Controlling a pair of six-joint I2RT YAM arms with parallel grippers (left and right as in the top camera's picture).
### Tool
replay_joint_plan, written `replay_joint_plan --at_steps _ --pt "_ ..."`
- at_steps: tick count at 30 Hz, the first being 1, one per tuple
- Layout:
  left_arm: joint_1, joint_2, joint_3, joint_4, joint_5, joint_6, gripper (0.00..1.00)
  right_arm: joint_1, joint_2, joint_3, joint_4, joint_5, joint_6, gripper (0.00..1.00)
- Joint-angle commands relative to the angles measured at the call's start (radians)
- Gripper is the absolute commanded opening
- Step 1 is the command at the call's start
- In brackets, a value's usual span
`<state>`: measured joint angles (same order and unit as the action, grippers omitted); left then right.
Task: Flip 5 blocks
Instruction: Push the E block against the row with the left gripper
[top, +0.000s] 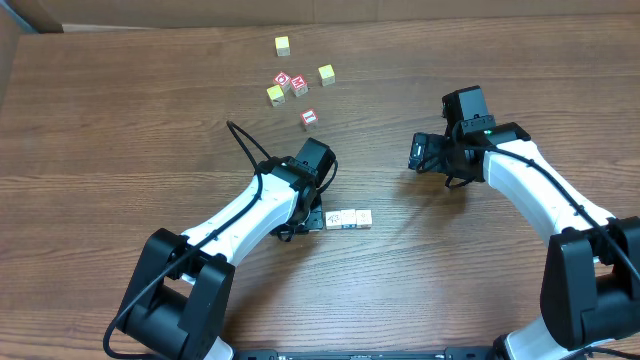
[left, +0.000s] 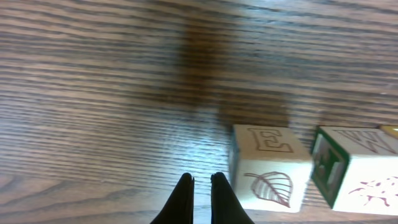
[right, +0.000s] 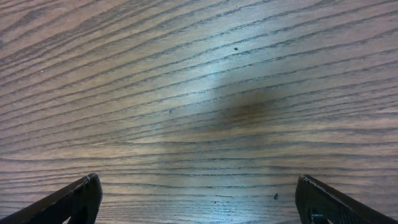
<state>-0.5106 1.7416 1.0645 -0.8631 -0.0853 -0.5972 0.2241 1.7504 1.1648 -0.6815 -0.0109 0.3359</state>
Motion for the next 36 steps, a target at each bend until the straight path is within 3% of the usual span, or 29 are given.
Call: replay_joint_plan --at_steps 1,36 --pt "0.002 0.007 -0.009 0.011 0.034 -0.013 0.04 0.001 -0.007 0.014 0.002 0.010 -0.008 1.00" --pt "0.047 0.068 -0.001 0.072 0.131 0.022 0.07 0.001 -0.007 0.014 0.003 0.010 -0.008 1.00"
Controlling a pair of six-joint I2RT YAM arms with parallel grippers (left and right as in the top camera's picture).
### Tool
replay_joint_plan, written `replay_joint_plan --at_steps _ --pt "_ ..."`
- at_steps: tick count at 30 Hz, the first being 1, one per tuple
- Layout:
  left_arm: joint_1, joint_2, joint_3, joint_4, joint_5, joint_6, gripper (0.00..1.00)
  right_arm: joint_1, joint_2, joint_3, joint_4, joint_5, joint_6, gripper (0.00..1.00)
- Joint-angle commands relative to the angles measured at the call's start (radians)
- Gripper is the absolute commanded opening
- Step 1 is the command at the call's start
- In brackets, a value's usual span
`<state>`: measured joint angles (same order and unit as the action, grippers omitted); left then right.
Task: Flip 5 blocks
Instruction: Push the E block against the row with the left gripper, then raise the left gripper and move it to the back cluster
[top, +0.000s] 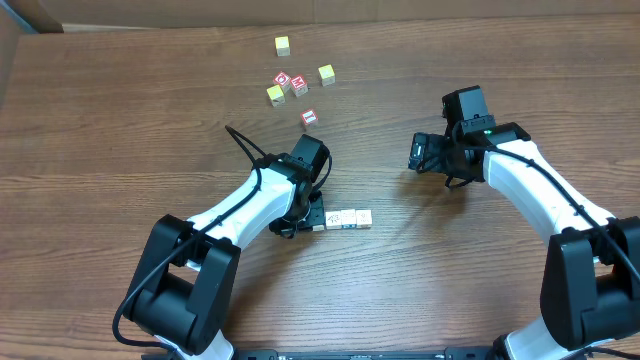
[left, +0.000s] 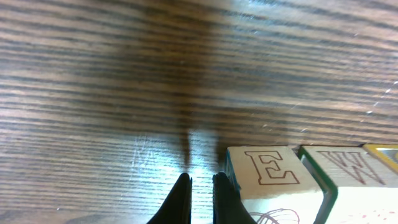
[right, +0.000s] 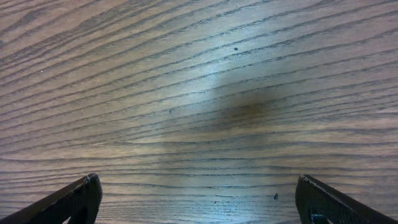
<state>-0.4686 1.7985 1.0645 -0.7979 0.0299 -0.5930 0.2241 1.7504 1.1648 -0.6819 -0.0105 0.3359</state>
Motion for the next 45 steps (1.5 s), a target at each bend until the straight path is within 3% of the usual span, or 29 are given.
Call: replay_joint_plan --at_steps 1,28,35,36,38,40,42,45 --pt "0.005 0.011 -0.001 0.010 0.016 0.018 0.07 0.001 -0.007 0.014 0.003 0.009 -0.008 1.00" --pt "0.005 0.011 0.016 0.053 0.023 0.018 0.11 0.001 -0.007 0.014 0.003 0.009 -0.008 1.00" --pt "0.065 0.006 0.194 -0.129 -0.003 0.078 0.10 0.001 -0.007 0.014 0.003 0.010 -0.008 1.00" --pt "0.081 0.006 0.248 -0.176 -0.015 0.093 0.13 0.001 -0.007 0.014 0.003 0.010 -0.008 1.00" --pt "0.113 0.006 0.363 -0.266 -0.018 0.119 0.30 0.001 -0.007 0.014 0.003 0.010 -0.008 1.00" --pt "0.142 0.006 0.487 -0.350 -0.019 0.123 0.37 0.001 -0.007 0.014 0.003 0.009 -0.008 1.00" --pt "0.165 0.006 0.612 -0.408 -0.019 0.123 0.45 0.001 -0.007 0.014 0.003 0.010 -0.008 1.00" --pt "0.183 0.006 0.780 -0.434 -0.023 0.138 0.65 0.001 -0.007 0.014 0.003 0.010 -0.008 1.00"
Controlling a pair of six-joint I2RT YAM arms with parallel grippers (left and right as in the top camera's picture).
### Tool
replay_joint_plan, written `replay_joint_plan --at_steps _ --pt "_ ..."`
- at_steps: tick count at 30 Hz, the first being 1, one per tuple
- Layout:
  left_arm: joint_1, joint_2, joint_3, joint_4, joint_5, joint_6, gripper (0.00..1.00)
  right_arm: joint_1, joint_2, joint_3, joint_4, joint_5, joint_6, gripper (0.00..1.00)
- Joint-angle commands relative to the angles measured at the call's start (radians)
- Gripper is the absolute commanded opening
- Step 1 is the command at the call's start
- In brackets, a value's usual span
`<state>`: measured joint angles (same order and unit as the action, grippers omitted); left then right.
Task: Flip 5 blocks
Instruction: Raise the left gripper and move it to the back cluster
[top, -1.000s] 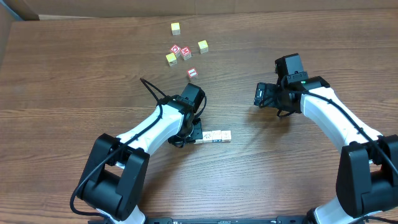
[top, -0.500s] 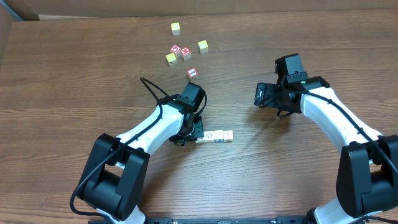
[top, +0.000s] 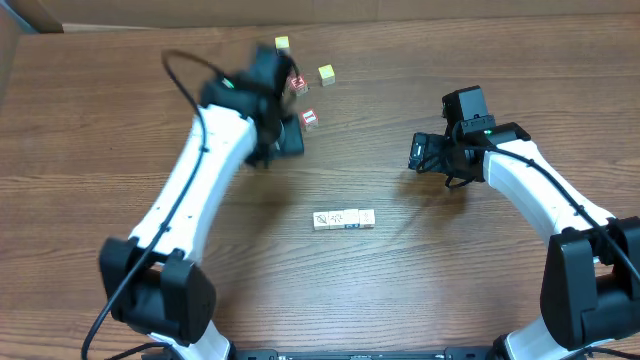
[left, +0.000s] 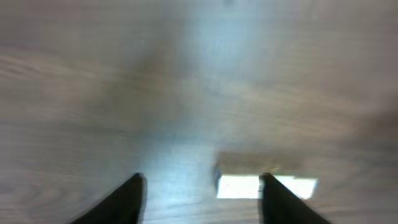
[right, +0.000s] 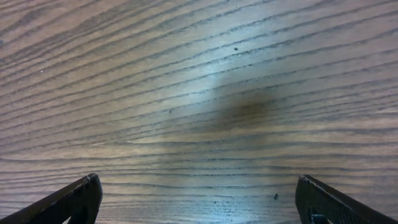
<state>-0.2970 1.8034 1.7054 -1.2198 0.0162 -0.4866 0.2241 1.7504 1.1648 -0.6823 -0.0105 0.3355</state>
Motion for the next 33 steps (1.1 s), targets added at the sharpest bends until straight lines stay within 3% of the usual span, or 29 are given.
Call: replay_joint_plan --at_steps 1,3,7,13,25,33 --pt "0.012 0.001 0.178 -0.005 -0.016 0.039 0.67 0.001 -0.007 0.014 0.003 0.009 -0.007 1.00" --pt "0.008 0.001 0.232 0.038 -0.053 0.039 0.67 0.001 -0.007 0.014 0.003 0.010 -0.007 1.00" --pt "-0.016 0.009 0.233 0.173 -0.076 0.036 0.59 0.001 -0.007 0.014 0.003 0.010 -0.007 1.00" --pt "-0.052 0.106 0.227 0.302 -0.082 0.034 0.60 0.001 -0.007 0.014 0.003 0.009 -0.007 1.00" --pt "-0.062 0.420 0.227 0.338 -0.154 -0.012 0.63 0.001 -0.007 0.014 0.003 0.010 -0.007 1.00" --pt "-0.058 0.519 0.227 0.343 -0.156 -0.038 0.56 0.001 -0.007 0.014 0.003 0.010 -0.007 1.00"
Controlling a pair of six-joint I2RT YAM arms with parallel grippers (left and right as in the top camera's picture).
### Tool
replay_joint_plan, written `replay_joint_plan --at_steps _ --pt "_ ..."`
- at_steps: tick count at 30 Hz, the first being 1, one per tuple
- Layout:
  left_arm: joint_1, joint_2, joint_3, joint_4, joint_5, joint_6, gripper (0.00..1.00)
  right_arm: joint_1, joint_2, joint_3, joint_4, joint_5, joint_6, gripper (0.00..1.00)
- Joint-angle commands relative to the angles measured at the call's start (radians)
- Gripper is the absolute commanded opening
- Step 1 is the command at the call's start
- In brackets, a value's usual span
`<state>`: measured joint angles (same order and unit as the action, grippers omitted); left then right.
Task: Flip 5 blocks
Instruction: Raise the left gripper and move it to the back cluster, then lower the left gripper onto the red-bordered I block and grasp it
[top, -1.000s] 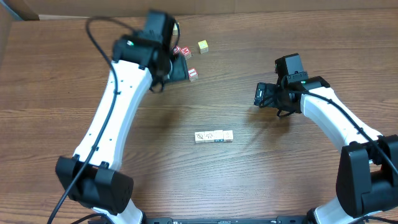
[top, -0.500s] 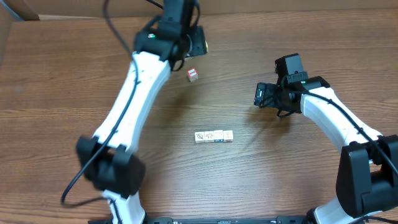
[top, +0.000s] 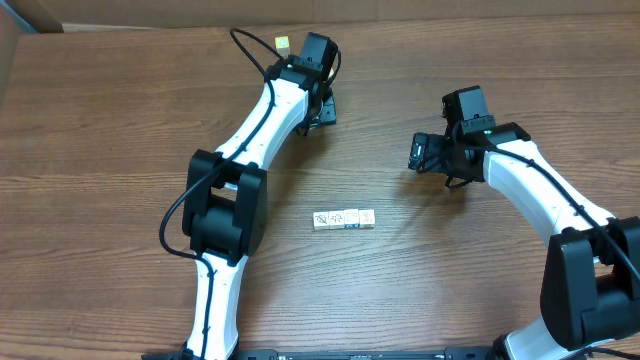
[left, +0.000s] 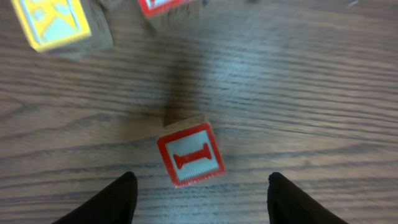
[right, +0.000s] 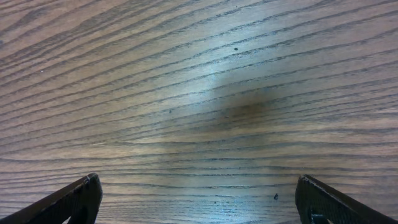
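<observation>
My left gripper (left: 200, 205) hangs open over a red-bordered block (left: 189, 154) showing the letter I, which lies flat on the wood just ahead of the fingertips. A yellow block (left: 59, 22) and part of another red block (left: 165, 5) sit beyond it. In the overhead view the left gripper (top: 322, 106) covers that far cluster; only one yellow block (top: 283, 42) shows beside the arm. A row of three pale blocks (top: 343, 219) lies mid-table. My right gripper (right: 199, 205) is open over bare wood, also at the right (top: 421, 154).
The wooden table (top: 100, 200) carries nothing else. The left arm (top: 262, 120) stretches from the near edge to the far cluster, passing left of the row. A cardboard edge runs along the table's far side.
The left gripper has moved right and farther back, from beside the far blocks to directly above the red I block. It stays open. The right arm has not moved.
The left gripper was shut, low beside the E block at the left end of the row. It stayed shut there, closer to that block. Then it was open and up by the far cluster, and now hangs over the red I block.
</observation>
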<state>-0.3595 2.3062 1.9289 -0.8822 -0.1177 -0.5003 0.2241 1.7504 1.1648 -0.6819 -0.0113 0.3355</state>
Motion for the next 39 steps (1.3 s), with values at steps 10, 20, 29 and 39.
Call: replay_joint_plan --at_steps 10,20,29,39 --pt "0.005 0.029 0.003 0.014 -0.021 -0.035 0.41 0.001 -0.007 0.014 0.003 0.010 -0.007 1.00" --pt "0.013 0.035 -0.018 0.056 -0.043 -0.084 0.42 0.001 -0.007 0.014 0.003 0.010 -0.007 1.00" --pt "0.013 0.037 -0.042 0.070 -0.043 -0.084 0.39 0.001 -0.007 0.014 0.003 0.010 -0.007 1.00" --pt "0.013 0.045 -0.043 0.072 -0.047 -0.084 0.34 0.001 -0.007 0.014 0.003 0.010 -0.007 1.00"
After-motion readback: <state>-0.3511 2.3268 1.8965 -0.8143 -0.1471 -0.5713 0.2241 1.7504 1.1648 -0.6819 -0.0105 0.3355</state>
